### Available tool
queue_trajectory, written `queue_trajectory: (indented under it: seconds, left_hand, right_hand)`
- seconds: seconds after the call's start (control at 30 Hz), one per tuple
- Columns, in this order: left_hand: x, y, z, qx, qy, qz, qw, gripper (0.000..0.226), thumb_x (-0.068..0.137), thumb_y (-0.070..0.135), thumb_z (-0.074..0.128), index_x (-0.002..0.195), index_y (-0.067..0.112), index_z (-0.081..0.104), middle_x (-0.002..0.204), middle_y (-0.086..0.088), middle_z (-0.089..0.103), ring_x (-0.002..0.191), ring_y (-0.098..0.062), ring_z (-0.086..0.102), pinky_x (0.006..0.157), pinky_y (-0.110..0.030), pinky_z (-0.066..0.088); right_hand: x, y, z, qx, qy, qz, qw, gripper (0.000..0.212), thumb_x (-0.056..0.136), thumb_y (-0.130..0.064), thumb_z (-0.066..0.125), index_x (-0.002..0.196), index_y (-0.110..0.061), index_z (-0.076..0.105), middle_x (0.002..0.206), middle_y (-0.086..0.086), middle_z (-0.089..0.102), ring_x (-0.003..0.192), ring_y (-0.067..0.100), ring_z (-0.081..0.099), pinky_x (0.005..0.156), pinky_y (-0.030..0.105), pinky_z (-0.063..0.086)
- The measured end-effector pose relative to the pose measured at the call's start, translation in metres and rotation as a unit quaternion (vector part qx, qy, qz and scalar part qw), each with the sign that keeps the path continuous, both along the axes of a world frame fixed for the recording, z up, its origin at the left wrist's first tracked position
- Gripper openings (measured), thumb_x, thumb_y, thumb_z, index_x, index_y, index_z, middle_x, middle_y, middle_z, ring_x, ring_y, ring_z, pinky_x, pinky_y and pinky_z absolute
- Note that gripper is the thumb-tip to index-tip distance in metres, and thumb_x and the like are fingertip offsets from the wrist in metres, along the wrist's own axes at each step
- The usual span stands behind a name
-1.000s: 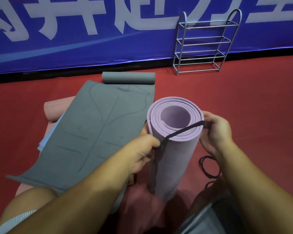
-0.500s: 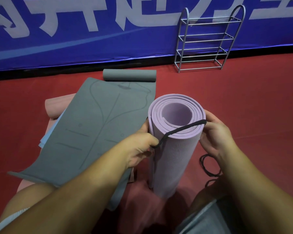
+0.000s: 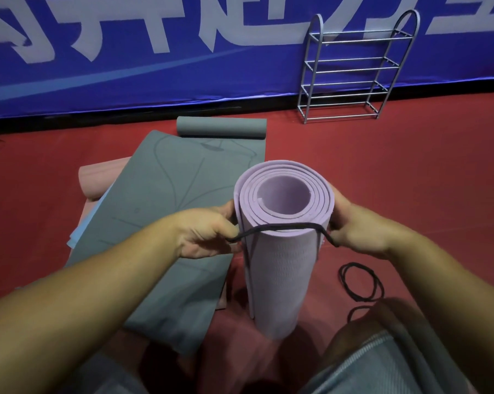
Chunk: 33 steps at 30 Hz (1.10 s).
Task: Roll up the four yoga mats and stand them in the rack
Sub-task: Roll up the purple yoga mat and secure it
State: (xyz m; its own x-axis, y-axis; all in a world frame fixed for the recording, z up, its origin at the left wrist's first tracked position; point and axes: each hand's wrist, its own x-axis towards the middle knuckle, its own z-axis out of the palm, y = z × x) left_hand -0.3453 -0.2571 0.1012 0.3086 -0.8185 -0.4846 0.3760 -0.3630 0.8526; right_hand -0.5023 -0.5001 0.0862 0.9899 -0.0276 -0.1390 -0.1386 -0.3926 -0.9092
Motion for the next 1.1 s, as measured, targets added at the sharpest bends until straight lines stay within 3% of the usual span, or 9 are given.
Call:
queue_trajectory:
  seconds: [0.23, 0.37, 0.47, 0.63, 0.77, 0.9, 0.97, 1.03, 1.1]
  left_hand:
    - [0.010, 0.005, -0.012, 0.012, -0.075, -0.058, 0.995, 0.095, 0.062, -0.016, 0.045, 0.140, 0.038, 0.046, 0.133, 0.021, 0.062, 0.113, -0.001, 0.064, 0.090, -0.021, 0.050]
    - [0.013, 0.014, -0.032, 0.065, -0.106, -0.114, 0.986, 0.114, 0.065, -0.025, 0.042, 0.157, 0.038, 0.017, 0.160, 0.013, 0.035, 0.133, 0.001, 0.048, 0.090, -0.013, 0.043]
    - [0.006, 0.010, -0.050, 0.078, -0.127, -0.110, 0.983, 0.110, 0.072, -0.029, 0.038, 0.160, 0.035, 0.016, 0.160, 0.018, 0.032, 0.129, 0.003, 0.051, 0.106, -0.019, 0.041]
    - [-0.008, -0.003, -0.056, 0.065, -0.134, 0.016, 0.989, 0.087, 0.072, -0.012, 0.043, 0.143, 0.038, 0.044, 0.121, 0.022, 0.064, 0.105, -0.008, 0.056, 0.080, -0.030, 0.041]
    - [-0.012, -0.011, -0.055, 0.042, -0.028, 0.188, 0.981, 0.041, 0.079, 0.010, 0.051, 0.115, 0.021, 0.066, 0.102, 0.003, 0.067, 0.077, -0.020, 0.062, 0.091, -0.040, 0.049]
    - [-0.014, -0.017, -0.062, 0.111, -0.145, 0.234, 0.955, 0.034, 0.097, 0.008, 0.038, 0.112, -0.001, 0.067, 0.086, -0.007, 0.067, 0.073, -0.024, 0.052, 0.075, -0.038, 0.050]
    - [-0.015, -0.019, -0.070, 0.129, -0.183, 0.209, 0.952, 0.034, 0.099, 0.009, 0.035, 0.111, -0.005, 0.064, 0.080, -0.011, 0.062, 0.071, -0.022, 0.048, 0.070, -0.037, 0.044]
    - [-0.011, -0.020, -0.079, 0.143, -0.215, 0.173, 0.950, 0.038, 0.097, 0.016, 0.038, 0.109, -0.010, 0.062, 0.079, -0.014, 0.062, 0.069, -0.022, 0.046, 0.065, -0.038, 0.042]
    - [-0.006, -0.021, -0.088, 0.150, -0.275, 0.155, 0.937, 0.048, 0.085, 0.031, 0.040, 0.102, -0.006, 0.065, 0.086, -0.019, 0.071, 0.069, -0.022, 0.050, 0.063, -0.043, 0.048]
  right_hand:
    - [0.009, -0.007, -0.012, -0.094, 0.008, 0.017, 0.995, 0.115, 0.078, 0.015, 0.069, 0.159, -0.021, -0.003, 0.134, -0.022, 0.044, 0.094, -0.027, 0.052, 0.076, 0.003, 0.042]
    - [0.005, -0.013, -0.032, -0.113, 0.047, 0.079, 0.989, 0.140, 0.058, -0.029, 0.098, 0.160, -0.023, 0.002, 0.158, -0.015, 0.033, 0.142, -0.003, 0.035, 0.117, 0.026, 0.034]
    - [0.004, -0.015, -0.045, -0.086, 0.035, 0.053, 0.994, 0.144, 0.051, -0.040, 0.099, 0.159, -0.023, 0.006, 0.157, -0.014, 0.034, 0.144, 0.002, 0.035, 0.120, 0.038, 0.033]
    - [0.000, -0.018, -0.049, 0.089, 0.035, 0.018, 0.995, 0.137, 0.049, -0.048, 0.098, 0.157, -0.022, 0.019, 0.154, -0.008, 0.045, 0.142, 0.013, 0.043, 0.114, 0.037, 0.041]
    - [-0.003, -0.008, -0.061, 0.254, -0.007, -0.039, 0.966, 0.120, 0.055, -0.049, 0.095, 0.153, -0.015, 0.034, 0.150, 0.006, 0.051, 0.138, 0.024, 0.048, 0.108, 0.039, 0.043]
    - [-0.001, 0.000, -0.054, 0.320, 0.003, -0.095, 0.943, 0.108, 0.070, -0.079, 0.062, 0.154, -0.016, 0.035, 0.152, 0.016, 0.046, 0.141, 0.033, 0.043, 0.113, 0.051, 0.035]
    - [0.005, 0.007, -0.052, 0.346, 0.032, -0.188, 0.919, 0.078, 0.089, -0.071, 0.044, 0.140, -0.014, 0.054, 0.135, 0.009, 0.064, 0.129, 0.026, 0.058, 0.107, 0.044, 0.045]
    - [0.010, 0.014, -0.050, 0.314, 0.031, -0.274, 0.908, 0.036, 0.107, -0.034, 0.044, 0.113, -0.009, 0.070, 0.103, 0.004, 0.077, 0.093, 0.018, 0.073, 0.081, 0.030, 0.056]
    - [0.011, 0.019, -0.051, 0.232, 0.032, -0.312, 0.921, 0.027, 0.098, 0.005, 0.050, 0.090, -0.008, 0.072, 0.071, -0.002, 0.074, 0.056, 0.008, 0.063, 0.053, 0.020, 0.049]
